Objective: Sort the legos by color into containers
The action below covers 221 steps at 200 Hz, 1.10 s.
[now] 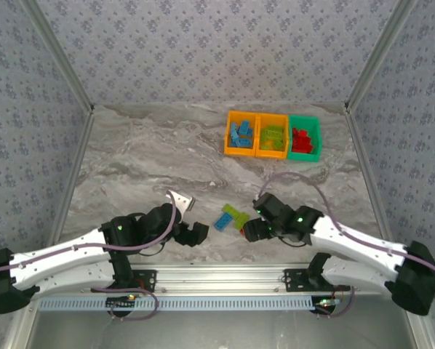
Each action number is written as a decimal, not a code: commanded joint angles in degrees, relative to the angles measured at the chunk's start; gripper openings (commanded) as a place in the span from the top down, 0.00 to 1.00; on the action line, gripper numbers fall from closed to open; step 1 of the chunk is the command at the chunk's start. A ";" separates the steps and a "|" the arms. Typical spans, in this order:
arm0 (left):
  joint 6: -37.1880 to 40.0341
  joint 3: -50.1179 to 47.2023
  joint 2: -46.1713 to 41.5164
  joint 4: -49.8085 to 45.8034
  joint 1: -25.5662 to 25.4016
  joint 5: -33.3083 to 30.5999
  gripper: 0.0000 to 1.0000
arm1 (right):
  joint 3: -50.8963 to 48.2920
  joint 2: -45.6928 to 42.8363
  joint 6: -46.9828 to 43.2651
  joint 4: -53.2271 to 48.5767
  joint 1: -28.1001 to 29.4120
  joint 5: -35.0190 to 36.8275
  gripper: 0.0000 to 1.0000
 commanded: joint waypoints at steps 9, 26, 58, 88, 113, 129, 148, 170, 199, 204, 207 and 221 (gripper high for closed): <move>-2.15 1.18 0.45 -2.36 -0.31 1.19 0.04 | 1.49 8.49 -2.67 7.11 1.50 0.12 0.21; -1.99 0.80 0.37 -1.90 -0.39 1.84 0.03 | 2.17 12.75 -3.67 9.57 2.05 -1.09 0.30; 2.71 -1.57 1.13 3.18 -0.46 9.17 0.04 | 1.77 17.73 -3.22 12.79 2.23 -2.19 0.44; 2.91 -2.54 1.12 4.54 -0.43 9.61 0.03 | 1.21 18.67 -2.11 12.54 2.45 -1.07 0.63; 3.31 -2.57 0.14 5.60 -0.45 9.39 0.04 | 0.98 14.55 -0.41 10.37 2.80 0.92 0.73; 4.32 -2.25 -0.17 7.08 -0.48 10.47 0.03 | 1.01 9.56 0.79 8.93 2.82 3.32 0.75; 5.47 -1.60 0.07 9.56 -0.52 12.14 0.03 | 1.94 2.31 2.51 6.29 1.25 7.37 0.75; 6.47 -1.29 1.07 14.44 -0.65 13.69 0.03 | 2.79 -3.04 3.14 5.85 -5.02 10.34 0.76; 6.41 0.10 3.57 17.20 -0.72 11.86 0.03 | 4.45 -3.68 1.71 11.35 -21.87 5.61 0.76; 6.24 0.46 3.98 16.88 -0.70 11.06 0.03 | 5.12 -2.94 1.20 12.36 -24.79 4.83 0.76; 6.08 0.62 4.28 16.61 -0.74 10.49 0.03 | 5.80 -2.20 0.81 13.02 -26.47 4.40 0.76; 5.73 1.69 5.43 14.40 -0.68 7.78 0.03 | 9.44 2.29 -0.81 15.62 -33.15 4.19 0.76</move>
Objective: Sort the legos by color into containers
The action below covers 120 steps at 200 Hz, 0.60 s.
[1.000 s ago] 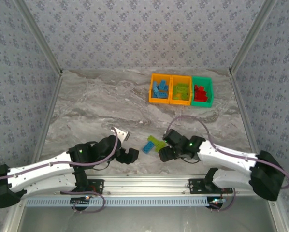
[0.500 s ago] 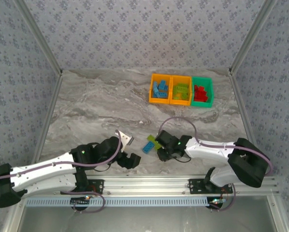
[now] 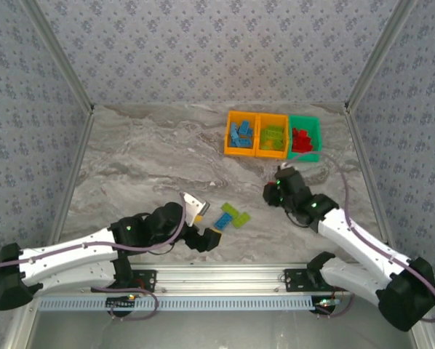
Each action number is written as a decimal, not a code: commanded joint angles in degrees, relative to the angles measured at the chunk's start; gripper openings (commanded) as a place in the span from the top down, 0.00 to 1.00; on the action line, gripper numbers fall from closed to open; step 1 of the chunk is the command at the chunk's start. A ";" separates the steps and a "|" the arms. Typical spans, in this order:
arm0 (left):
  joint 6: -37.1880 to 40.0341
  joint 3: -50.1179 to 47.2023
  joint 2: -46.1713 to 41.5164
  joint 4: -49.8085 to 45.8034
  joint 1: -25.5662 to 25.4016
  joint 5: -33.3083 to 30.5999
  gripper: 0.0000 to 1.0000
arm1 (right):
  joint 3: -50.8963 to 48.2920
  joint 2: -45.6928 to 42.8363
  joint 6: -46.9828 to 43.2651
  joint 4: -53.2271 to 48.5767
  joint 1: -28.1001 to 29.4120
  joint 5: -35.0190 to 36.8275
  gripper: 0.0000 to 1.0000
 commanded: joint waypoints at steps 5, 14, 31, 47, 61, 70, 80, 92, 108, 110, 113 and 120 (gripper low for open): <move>0.40 4.30 2.25 -0.45 -0.40 -4.33 0.03 | 7.02 7.31 -2.46 5.50 -12.47 -0.93 0.76; 0.36 4.79 3.03 -1.88 -0.41 -5.30 0.03 | 10.46 11.71 -2.84 6.40 -16.14 -1.65 0.76; 0.36 5.07 3.95 -3.70 -0.44 -6.60 0.03 | 17.49 20.39 -3.20 7.38 -21.15 -1.44 0.76; 0.14 4.43 4.23 -3.82 -0.40 -7.62 0.03 | 24.18 28.76 -3.26 8.18 -23.99 -1.22 0.76; -0.22 3.63 4.22 -3.20 -0.37 -9.20 0.03 | 31.54 35.80 -3.49 7.53 -25.67 -1.27 0.75; -0.37 3.28 4.34 -2.95 -0.39 -10.40 0.03 | 36.12 40.59 -4.01 6.52 -26.35 -0.87 0.74; -0.60 3.33 4.69 -2.93 -0.31 -11.51 0.03 | 41.07 45.28 -4.68 5.10 -26.97 -0.10 0.71; -0.70 3.69 5.38 -3.37 -0.22 -12.52 0.04 | 47.01 50.75 -5.17 2.75 -27.88 -0.96 0.66; -0.52 4.50 6.59 -4.33 0.09 -13.11 0.03 | 54.07 56.74 -5.32 -0.96 -28.96 -3.56 0.60; -0.52 4.60 6.80 -4.41 0.08 -13.17 0.03 | 54.63 57.09 -5.32 -1.32 -29.05 -3.75 0.59; -0.52 4.65 6.96 -4.50 0.15 -13.35 0.03 | 55.49 57.84 -5.32 -1.66 -29.07 -3.89 0.57; -0.65 4.76 7.51 -4.53 0.27 -13.55 0.04 | 56.67 58.98 -5.44 -2.04 -29.06 -4.11 0.52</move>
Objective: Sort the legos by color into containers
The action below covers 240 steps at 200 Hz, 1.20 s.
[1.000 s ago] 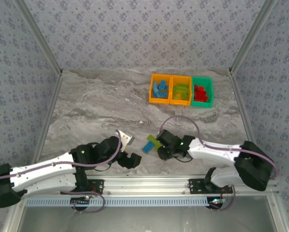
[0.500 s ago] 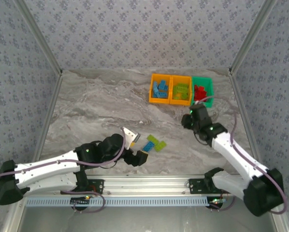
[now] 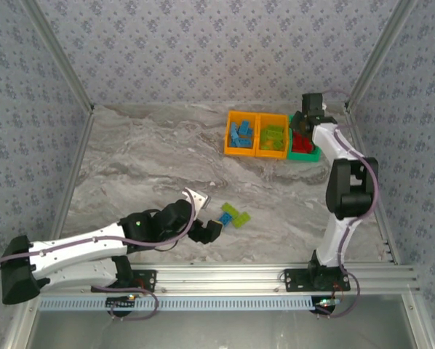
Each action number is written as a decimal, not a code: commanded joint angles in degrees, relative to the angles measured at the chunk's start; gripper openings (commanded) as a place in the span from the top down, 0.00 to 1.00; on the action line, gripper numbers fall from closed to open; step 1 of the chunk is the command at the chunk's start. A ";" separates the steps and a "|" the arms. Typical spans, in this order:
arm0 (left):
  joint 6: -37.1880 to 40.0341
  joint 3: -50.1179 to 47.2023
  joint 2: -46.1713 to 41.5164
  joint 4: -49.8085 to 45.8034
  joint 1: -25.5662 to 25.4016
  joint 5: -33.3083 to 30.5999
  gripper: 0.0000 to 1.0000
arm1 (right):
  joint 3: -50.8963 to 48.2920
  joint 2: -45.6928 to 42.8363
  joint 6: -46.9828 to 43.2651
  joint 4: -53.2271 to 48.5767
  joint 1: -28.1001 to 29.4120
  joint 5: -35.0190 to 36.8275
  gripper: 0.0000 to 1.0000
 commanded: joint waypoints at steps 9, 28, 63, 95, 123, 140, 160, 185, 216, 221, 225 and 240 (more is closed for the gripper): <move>-0.61 1.67 2.22 -1.43 0.37 -3.02 0.04 | 7.60 5.38 -1.31 -5.96 -1.04 -2.27 0.46; -1.26 1.53 3.71 -0.48 0.99 -2.40 0.04 | 8.32 4.71 -1.28 -6.72 -0.97 -3.08 0.43; -1.36 1.67 6.83 1.71 1.87 -0.14 0.04 | 0.25 -5.95 -0.16 -7.57 -0.52 -5.70 0.39; -2.19 3.28 9.38 3.03 2.57 2.54 0.04 | -17.48 -27.50 -0.29 -6.60 1.93 -7.57 0.28; -1.05 6.00 13.82 4.18 3.28 3.78 0.03 | -29.63 -46.93 -0.72 -12.60 6.36 -12.03 0.22; 0.55 8.75 17.70 4.36 3.61 3.90 0.04 | -34.61 -57.86 -0.44 -18.47 10.77 -14.43 0.18; 0.45 12.58 22.93 4.34 4.98 4.14 0.03 | -39.11 -68.09 1.01 -24.34 16.22 -15.54 0.14; -1.11 19.60 30.75 0.31 5.87 1.69 0.07 | -40.68 -73.99 2.99 -33.70 20.50 -15.59 0.13; -1.40 23.08 38.19 -1.75 5.33 2.23 0.17 | -42.84 -77.07 3.94 -36.82 23.36 -14.85 0.12; -1.75 22.97 38.82 -2.04 5.24 1.92 0.18 | -43.01 -77.26 4.05 -36.82 23.45 -14.75 0.12; -2.12 22.68 39.26 -2.20 5.17 1.69 0.20 | -43.10 -77.24 4.10 -36.75 23.47 -14.72 0.12; -2.96 21.30 40.26 -2.26 5.12 2.03 0.27 | -43.44 -77.12 4.25 -35.28 23.55 -15.58 0.11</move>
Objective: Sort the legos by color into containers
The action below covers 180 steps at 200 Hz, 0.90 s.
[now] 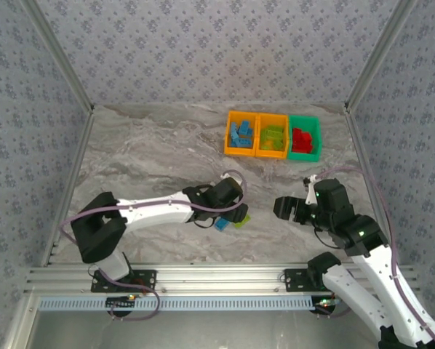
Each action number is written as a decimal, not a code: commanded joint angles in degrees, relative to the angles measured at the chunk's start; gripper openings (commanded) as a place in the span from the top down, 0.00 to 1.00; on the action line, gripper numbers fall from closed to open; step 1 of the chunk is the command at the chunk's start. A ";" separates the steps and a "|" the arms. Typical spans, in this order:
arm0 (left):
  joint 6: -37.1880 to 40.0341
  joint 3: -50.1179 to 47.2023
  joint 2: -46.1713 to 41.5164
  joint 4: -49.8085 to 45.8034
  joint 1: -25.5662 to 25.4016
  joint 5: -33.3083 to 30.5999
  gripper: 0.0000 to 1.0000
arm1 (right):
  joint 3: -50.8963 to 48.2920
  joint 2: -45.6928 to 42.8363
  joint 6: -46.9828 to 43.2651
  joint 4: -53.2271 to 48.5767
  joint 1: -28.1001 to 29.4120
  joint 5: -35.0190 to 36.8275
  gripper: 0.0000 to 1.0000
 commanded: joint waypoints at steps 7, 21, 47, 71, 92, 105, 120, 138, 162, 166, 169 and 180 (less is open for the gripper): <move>-1.46 -1.46 1.84 -2.80 -0.45 0.22 0.30 | -0.72 -0.27 1.36 -0.66 0.49 -1.24 0.11; -1.65 -2.73 2.03 -1.90 -0.92 1.88 0.34 | -0.67 0.57 1.22 0.92 0.49 -1.61 0.11; -2.66 -3.58 3.18 -2.71 -2.54 2.00 0.40 | -0.27 3.25 0.89 2.53 0.43 -1.87 0.11; -3.38 -3.94 4.93 -2.46 -3.59 2.65 0.48 | -0.62 4.28 1.18 3.83 0.58 -2.66 0.11; -3.93 -4.05 6.23 -2.22 -3.98 2.52 0.57 | -0.84 4.18 1.50 4.03 0.62 -2.72 0.11; -4.23 -4.06 6.52 -2.31 -3.99 1.83 0.65 | -0.80 4.08 1.65 3.70 0.70 -2.50 0.11; -4.37 -3.96 6.14 -2.27 -4.07 1.18 0.71 | -0.76 3.91 1.65 3.30 0.67 -2.08 0.11; -4.33 -3.79 4.28 -2.44 -4.16 0.94 0.75 | -0.78 3.84 1.83 3.07 0.83 -1.79 0.11; -3.55 -2.11 -1.63 -3.78 -4.47 1.42 0.76 | -0.76 3.82 1.95 3.27 0.85 -1.63 0.11; -3.08 -1.63 -2.72 -3.88 -4.47 1.30 0.76 | -0.75 3.82 1.92 3.33 0.85 -1.58 0.11; -2.69 -1.14 -3.49 -4.00 -4.39 1.07 0.76 | -0.76 3.83 1.96 3.38 0.96 -1.55 0.11; -0.89 1.46 -5.34 -5.08 -3.51 -0.56 0.75 | -0.61 3.84 1.92 3.44 0.98 -1.31 0.11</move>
